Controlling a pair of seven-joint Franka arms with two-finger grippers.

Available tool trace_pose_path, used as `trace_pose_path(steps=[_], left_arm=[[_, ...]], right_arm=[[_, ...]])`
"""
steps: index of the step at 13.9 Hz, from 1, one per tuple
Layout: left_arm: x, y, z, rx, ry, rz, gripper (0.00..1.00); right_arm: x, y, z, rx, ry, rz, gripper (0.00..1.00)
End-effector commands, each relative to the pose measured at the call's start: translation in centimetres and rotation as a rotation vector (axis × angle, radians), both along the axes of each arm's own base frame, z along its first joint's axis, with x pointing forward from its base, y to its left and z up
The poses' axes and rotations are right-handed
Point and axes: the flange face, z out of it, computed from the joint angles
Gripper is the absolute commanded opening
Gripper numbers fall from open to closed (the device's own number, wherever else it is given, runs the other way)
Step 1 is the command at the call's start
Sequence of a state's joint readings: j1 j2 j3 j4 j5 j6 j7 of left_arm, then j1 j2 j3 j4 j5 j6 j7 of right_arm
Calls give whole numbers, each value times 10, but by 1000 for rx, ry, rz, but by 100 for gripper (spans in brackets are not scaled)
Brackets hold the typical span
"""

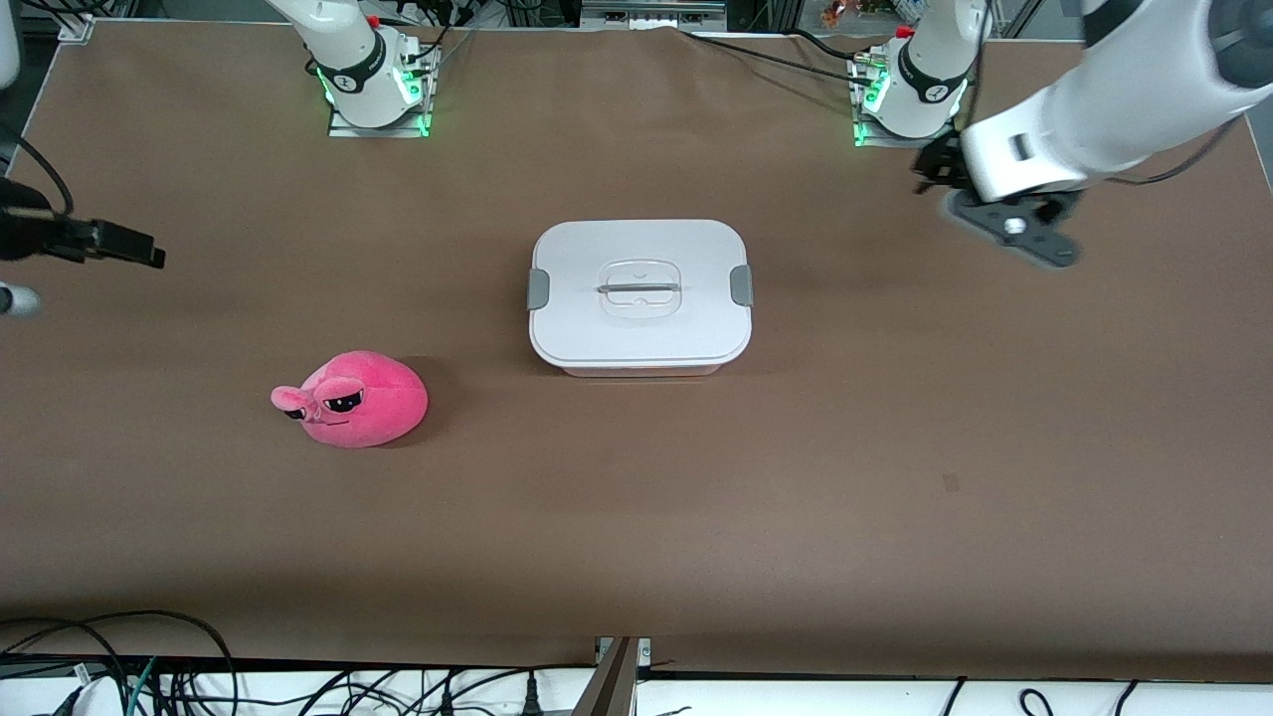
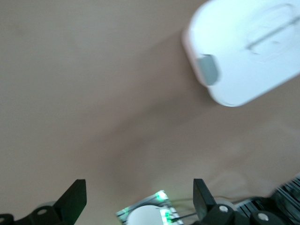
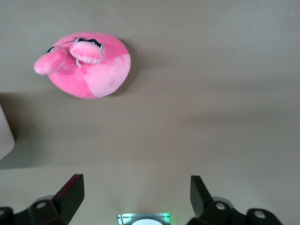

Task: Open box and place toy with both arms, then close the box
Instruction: 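Move the left gripper over the lid handle while the right gripper reaches the toy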

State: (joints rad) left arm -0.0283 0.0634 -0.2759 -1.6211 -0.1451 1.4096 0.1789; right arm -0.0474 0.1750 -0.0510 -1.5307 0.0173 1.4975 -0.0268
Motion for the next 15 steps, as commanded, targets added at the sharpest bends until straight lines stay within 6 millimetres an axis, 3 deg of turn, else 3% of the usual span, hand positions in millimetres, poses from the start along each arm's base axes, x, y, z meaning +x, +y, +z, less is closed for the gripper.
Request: trace_pose_path(steps=[1, 2, 7, 9, 10, 12, 14, 15], left_arm=[[-4, -46, -17, -56, 64, -92, 100], [-4, -68, -35, -74, 98, -146, 100], [-2, -205, -74, -164, 71, -371, 100], [10, -238, -99, -203, -1, -423, 100], [7, -269, -116, -258, -65, -500, 100], [-1, -298, -142, -287, -111, -556, 100], [4, -301, -169, -240, -122, -623, 100], [7, -302, -172, -241, -147, -645, 100]], right_arm=[[16, 15, -16, 15, -1, 35, 100], [23, 20, -27, 14, 2, 43, 100], [47, 74, -87, 7, 29, 110, 100], [51, 92, -112, 5, 57, 136, 100], [53, 99, -120, 5, 60, 146, 100], [54, 110, -136, 5, 77, 162, 100], [55, 110, -153, 9, 65, 158, 100], [55, 114, -159, 21, 57, 155, 100]])
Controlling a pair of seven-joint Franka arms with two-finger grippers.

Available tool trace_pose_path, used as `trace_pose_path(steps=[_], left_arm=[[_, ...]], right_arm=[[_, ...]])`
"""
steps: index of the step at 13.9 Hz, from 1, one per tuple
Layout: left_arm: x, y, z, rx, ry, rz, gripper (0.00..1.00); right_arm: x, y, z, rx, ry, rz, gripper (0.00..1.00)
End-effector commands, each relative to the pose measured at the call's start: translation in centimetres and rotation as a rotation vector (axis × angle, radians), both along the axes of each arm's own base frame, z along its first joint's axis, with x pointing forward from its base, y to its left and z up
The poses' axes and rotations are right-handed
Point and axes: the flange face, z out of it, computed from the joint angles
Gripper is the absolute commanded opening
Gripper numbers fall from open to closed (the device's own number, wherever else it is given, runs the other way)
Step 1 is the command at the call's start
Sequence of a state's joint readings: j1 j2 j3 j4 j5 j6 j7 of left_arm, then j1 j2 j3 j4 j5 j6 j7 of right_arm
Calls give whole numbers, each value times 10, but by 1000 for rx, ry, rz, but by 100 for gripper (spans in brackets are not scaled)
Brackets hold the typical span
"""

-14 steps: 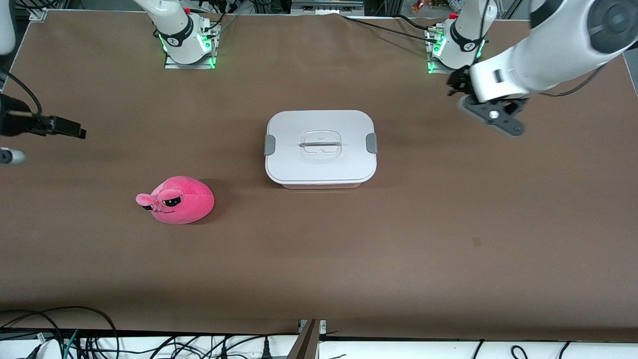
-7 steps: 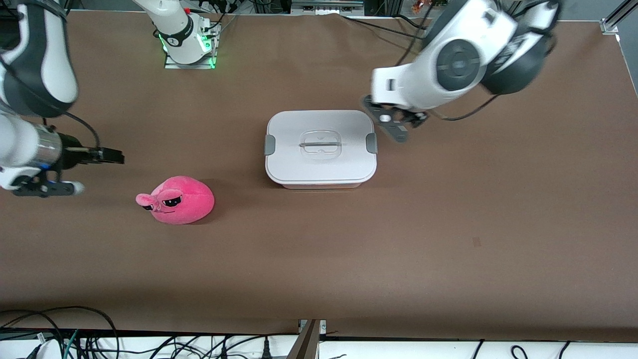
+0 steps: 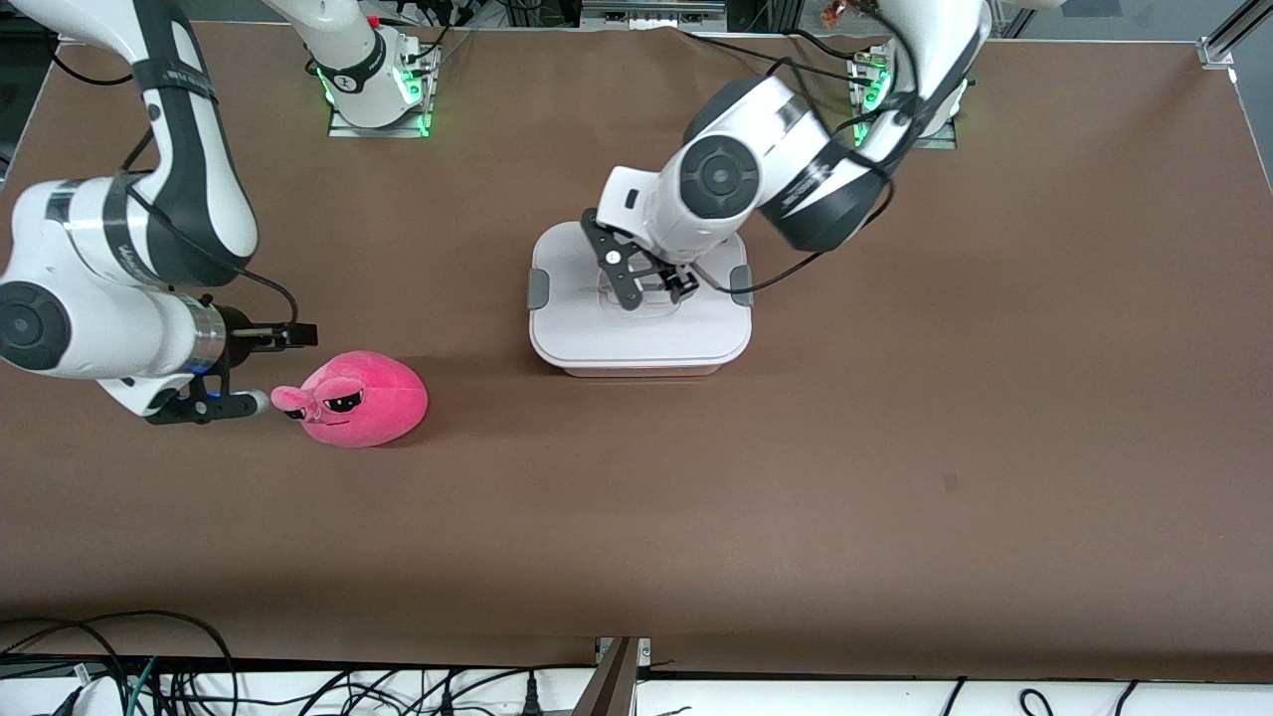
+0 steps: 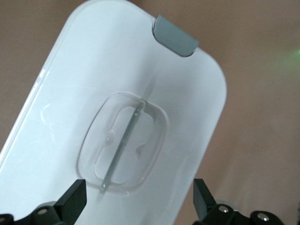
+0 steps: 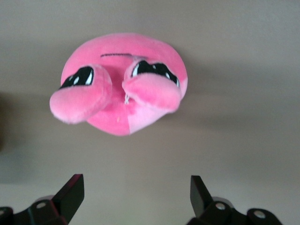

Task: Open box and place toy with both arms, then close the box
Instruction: 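Move the left gripper over the lid handle while the right gripper reaches the toy, then grasp the lid handle with the left gripper while the right gripper grasps the toy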

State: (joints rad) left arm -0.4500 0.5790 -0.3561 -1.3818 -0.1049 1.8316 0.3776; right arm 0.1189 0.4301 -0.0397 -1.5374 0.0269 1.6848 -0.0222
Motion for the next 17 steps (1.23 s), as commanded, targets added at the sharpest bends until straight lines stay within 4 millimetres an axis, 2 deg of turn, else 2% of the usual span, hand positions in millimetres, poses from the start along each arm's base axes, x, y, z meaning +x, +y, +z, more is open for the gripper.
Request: trace_pose_path(steps=[1, 3, 5, 6, 9, 12, 13, 16, 17], left_arm=[[18, -3, -7, -20, -91, -100, 100], [22, -6, -19, -49, -132, -168, 100], [23, -6, -24, -58, -144, -190, 80], [22, -6, -29, -58, -138, -197, 75], [13, -10, -41, -53, -121, -244, 49], [11, -9, -42, -47, -113, -246, 7], [12, -9, -39, -50, -115, -247, 0], [7, -10, -31, -45, -115, -254, 0], [4, -10, -30, -34, -100, -263, 0]], right_arm=[[0, 5, -13, 25, -20, -12, 100], [2, 8, -25, 38, -14, -20, 100], [3, 9, -37, 61, -26, -33, 100], [3, 10, -44, 61, -45, -34, 100], [3, 16, -57, 62, -87, -28, 100], [9, 22, -70, 62, -121, -24, 100], [10, 27, -73, 62, -141, -17, 100], [9, 27, -90, 62, -184, -19, 100], [7, 26, -95, 62, -198, -19, 93]])
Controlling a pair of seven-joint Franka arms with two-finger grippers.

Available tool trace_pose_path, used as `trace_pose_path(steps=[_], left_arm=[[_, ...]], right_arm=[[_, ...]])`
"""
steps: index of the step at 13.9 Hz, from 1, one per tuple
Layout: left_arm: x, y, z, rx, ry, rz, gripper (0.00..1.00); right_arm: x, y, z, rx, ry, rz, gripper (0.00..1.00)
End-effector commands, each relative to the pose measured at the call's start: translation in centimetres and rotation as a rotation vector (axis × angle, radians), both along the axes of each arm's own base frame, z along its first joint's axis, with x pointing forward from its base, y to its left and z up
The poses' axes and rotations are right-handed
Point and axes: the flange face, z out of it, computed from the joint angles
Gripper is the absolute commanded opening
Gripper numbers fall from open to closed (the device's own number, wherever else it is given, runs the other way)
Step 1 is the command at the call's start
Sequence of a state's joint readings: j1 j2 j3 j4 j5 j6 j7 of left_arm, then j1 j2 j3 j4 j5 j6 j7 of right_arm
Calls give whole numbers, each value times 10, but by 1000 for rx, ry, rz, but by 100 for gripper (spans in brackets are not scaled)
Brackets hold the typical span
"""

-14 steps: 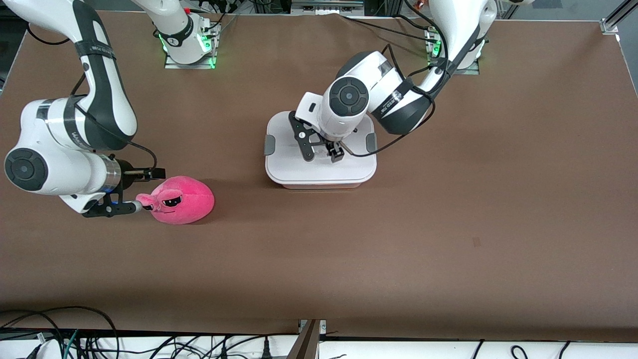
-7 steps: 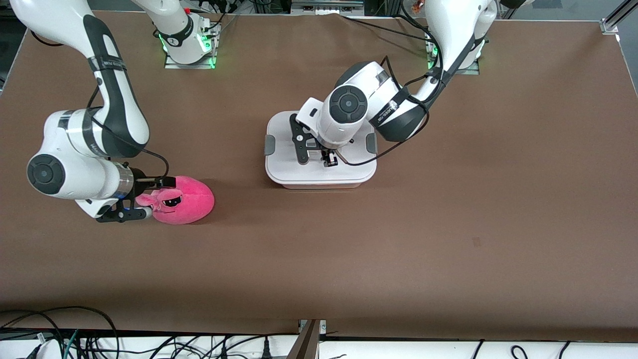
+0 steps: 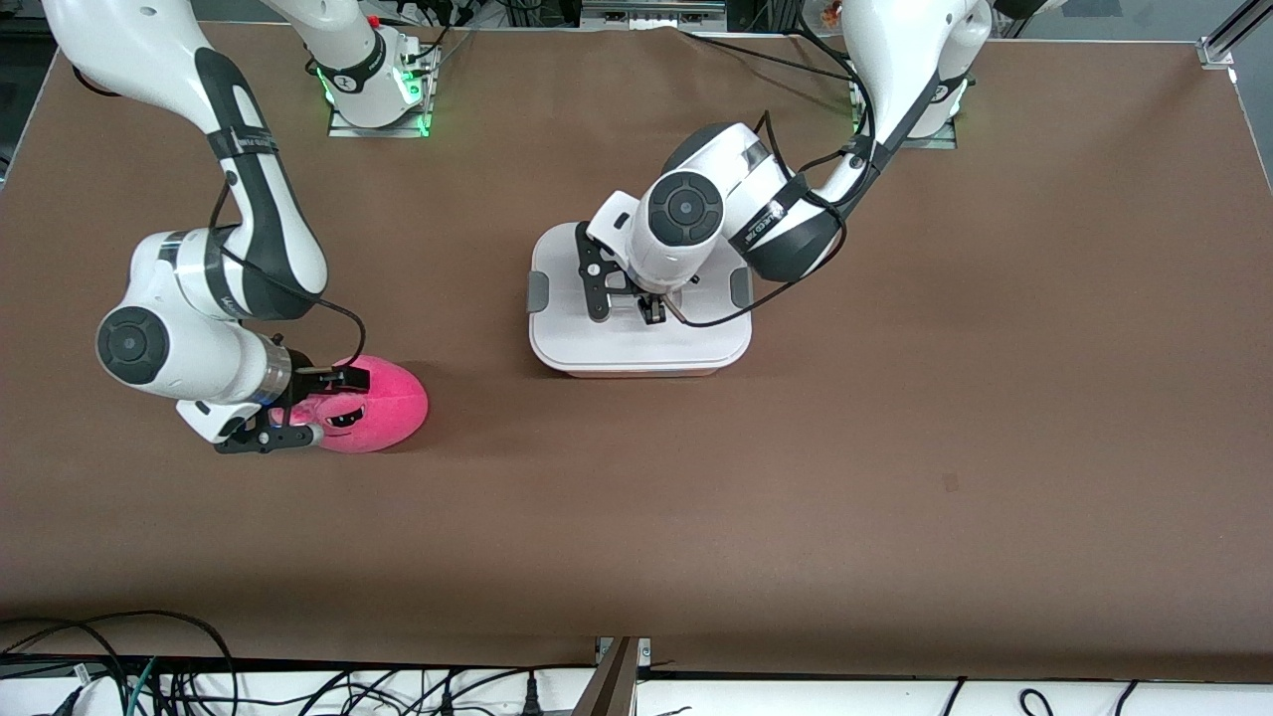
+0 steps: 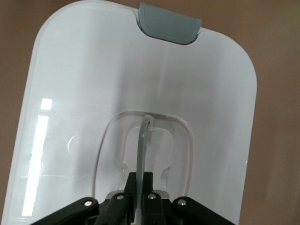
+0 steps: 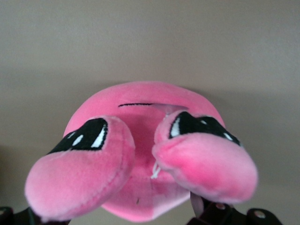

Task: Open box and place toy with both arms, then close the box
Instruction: 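Grasp the lid handle with the left gripper while the right gripper grasps the toy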

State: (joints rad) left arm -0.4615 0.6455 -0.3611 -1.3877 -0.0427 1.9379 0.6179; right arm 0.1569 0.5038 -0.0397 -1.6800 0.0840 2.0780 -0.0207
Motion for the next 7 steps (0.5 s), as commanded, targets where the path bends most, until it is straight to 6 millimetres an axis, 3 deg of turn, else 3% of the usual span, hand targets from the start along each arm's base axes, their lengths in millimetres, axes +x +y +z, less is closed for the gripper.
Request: trace_pose_path(steps=[1, 2, 5, 6, 7], left_arm=[[-5, 3, 16, 28, -10, -24, 0], [-7, 3, 20, 33, -5, -29, 0], [-21, 0, 44, 36, 15, -52, 0], [-22, 2, 57, 33, 12, -52, 0], [-20, 7, 65, 33, 11, -46, 0]], right_arm=[[-6, -1, -14, 9, -34, -16, 79], [-5, -2, -16, 10, -45, -14, 59], [-4, -2, -18, 11, -48, -11, 10], [-4, -2, -18, 11, -50, -11, 0], [-4, -2, -18, 10, -50, -14, 0]])
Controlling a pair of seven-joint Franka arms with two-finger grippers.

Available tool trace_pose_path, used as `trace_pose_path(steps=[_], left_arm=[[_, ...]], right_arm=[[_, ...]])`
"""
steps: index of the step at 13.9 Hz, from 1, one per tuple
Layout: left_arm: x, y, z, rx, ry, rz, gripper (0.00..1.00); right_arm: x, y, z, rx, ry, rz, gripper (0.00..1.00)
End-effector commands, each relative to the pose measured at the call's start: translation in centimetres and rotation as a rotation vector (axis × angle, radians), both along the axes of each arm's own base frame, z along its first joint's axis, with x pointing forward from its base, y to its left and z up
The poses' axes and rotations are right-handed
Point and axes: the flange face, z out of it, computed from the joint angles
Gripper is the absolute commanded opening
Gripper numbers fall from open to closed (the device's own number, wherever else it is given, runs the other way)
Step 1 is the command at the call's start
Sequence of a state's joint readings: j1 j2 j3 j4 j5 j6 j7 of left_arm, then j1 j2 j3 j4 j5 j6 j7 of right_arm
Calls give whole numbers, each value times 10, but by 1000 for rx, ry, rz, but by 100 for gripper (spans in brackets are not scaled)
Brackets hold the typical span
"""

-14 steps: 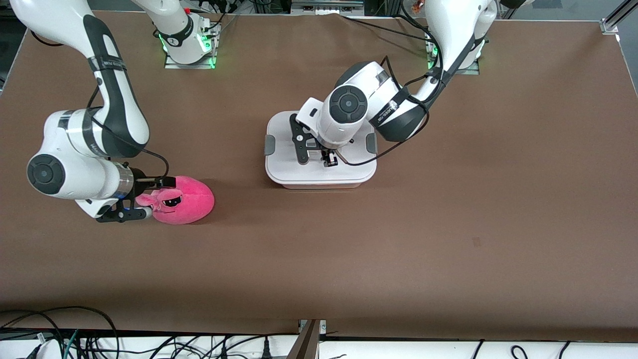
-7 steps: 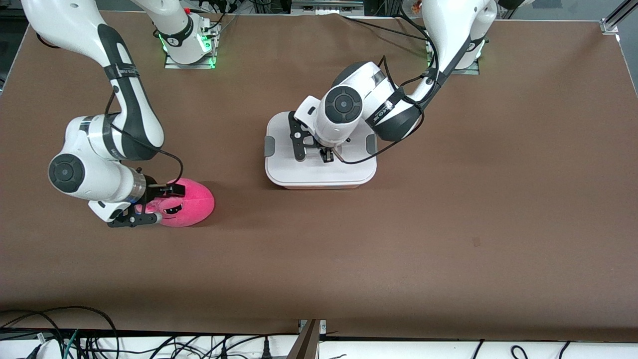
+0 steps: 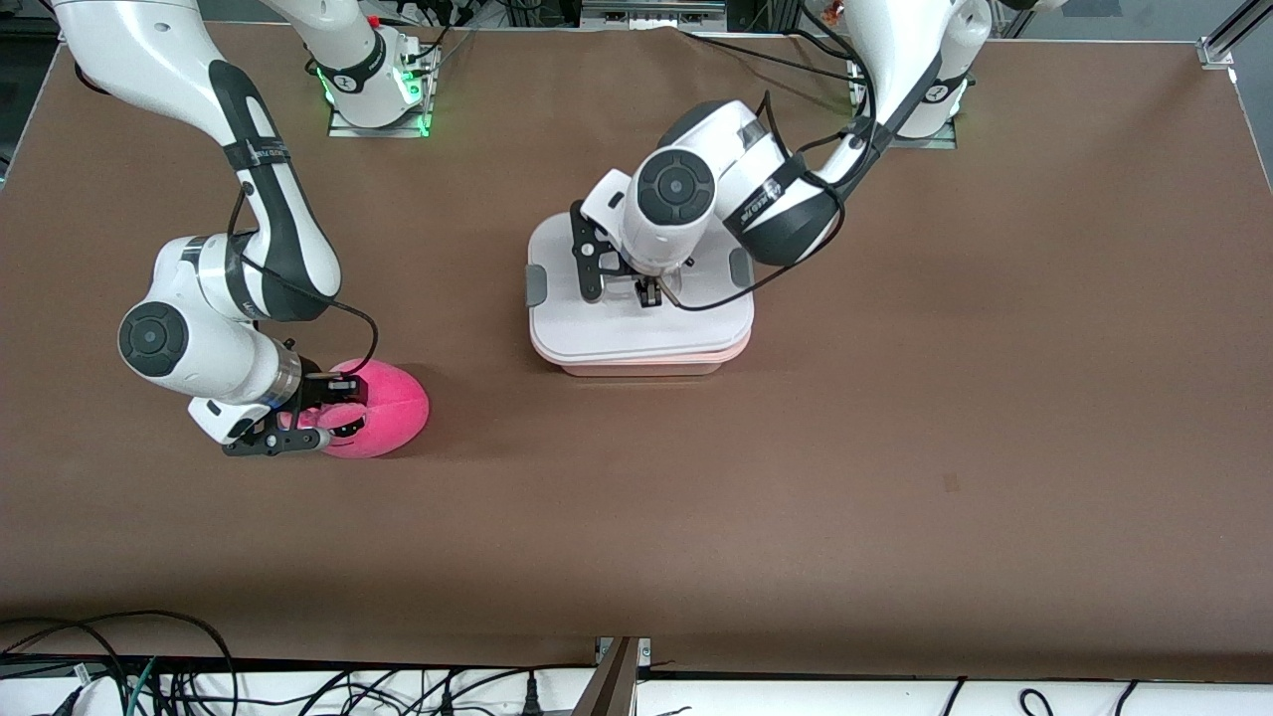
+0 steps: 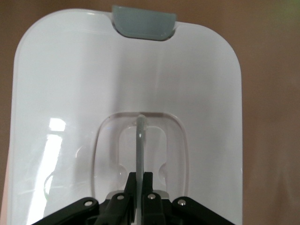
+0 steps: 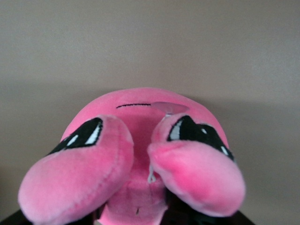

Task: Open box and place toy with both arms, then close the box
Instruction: 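Grasp the lid handle with the left gripper while the right gripper grasps the toy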

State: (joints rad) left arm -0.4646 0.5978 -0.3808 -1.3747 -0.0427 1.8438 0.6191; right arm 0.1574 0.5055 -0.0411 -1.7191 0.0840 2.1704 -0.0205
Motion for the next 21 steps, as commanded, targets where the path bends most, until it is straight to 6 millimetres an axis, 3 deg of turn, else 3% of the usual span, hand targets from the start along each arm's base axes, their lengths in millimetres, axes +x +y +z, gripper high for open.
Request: trace_pose_path(steps=[1, 4, 6, 9, 11, 13, 15, 18, 21], left_arm=[[-4, 15, 41, 18, -9, -6, 0], [15, 44, 52, 30, 6, 28, 0], [37, 85, 57, 31, 27, -33, 0], [73, 162, 50, 42, 104, -75, 0], [89, 210, 49, 37, 147, -78, 0], [85, 241, 47, 102, 246, -74, 0], [95, 284, 79, 93, 260, -42, 0], [109, 339, 87, 66, 265, -30, 0], [118, 366, 82, 57, 248, -114, 0]], right_arm=[[-3, 0, -5, 10, 1, -12, 0], [-1, -2, 0, 11, -4, -15, 0], [2, 0, 12, 15, -24, -6, 0], [1, 13, 52, 25, -12, 22, 0], [-2, 36, 83, 42, 20, 70, 0], [-10, 74, 113, 59, 64, 148, 0], [-21, 111, 138, 56, 98, 226, 0], [-37, 151, 167, 5, 115, 348, 0], [-63, 205, 186, -12, 114, 477, 0]])
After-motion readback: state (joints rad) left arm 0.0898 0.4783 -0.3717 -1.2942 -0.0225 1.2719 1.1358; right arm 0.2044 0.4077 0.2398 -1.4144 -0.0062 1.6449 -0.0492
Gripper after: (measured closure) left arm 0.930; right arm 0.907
